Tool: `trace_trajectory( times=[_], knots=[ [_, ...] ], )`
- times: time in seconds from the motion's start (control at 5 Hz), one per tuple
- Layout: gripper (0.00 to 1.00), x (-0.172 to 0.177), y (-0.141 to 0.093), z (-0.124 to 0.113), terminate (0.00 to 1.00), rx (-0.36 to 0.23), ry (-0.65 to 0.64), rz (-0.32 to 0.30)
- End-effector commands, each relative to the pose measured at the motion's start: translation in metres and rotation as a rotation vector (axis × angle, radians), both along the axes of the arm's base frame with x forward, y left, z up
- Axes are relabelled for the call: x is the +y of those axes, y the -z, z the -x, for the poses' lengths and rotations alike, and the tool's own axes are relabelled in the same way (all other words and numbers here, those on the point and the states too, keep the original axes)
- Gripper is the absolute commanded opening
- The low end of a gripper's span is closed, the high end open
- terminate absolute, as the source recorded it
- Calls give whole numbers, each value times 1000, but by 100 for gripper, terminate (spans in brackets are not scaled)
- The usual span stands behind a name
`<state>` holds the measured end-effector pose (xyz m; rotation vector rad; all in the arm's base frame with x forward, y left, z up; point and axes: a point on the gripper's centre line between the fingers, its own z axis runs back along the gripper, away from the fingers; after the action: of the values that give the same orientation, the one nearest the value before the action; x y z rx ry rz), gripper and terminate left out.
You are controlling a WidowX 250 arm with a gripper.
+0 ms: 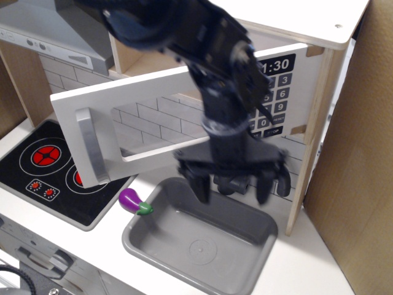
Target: Close microwave
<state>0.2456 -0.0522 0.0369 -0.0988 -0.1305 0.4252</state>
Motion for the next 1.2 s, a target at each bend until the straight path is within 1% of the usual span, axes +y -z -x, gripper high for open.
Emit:
trace_trajectory(
  times=[0.0,0.2,0.4,0.8,1.0],
  knots=[
    [100,28,-13,-15,0,-33,-69,-79],
    [100,40,-9,-23,0,-79,-59,-117],
    [100,51,-15,-35,0,-134,-59,-123],
    [100,65,-18,-58,0,-202,-76,-164],
    [100,70,-17,-72,0,-223,-84,-175]
  ],
)
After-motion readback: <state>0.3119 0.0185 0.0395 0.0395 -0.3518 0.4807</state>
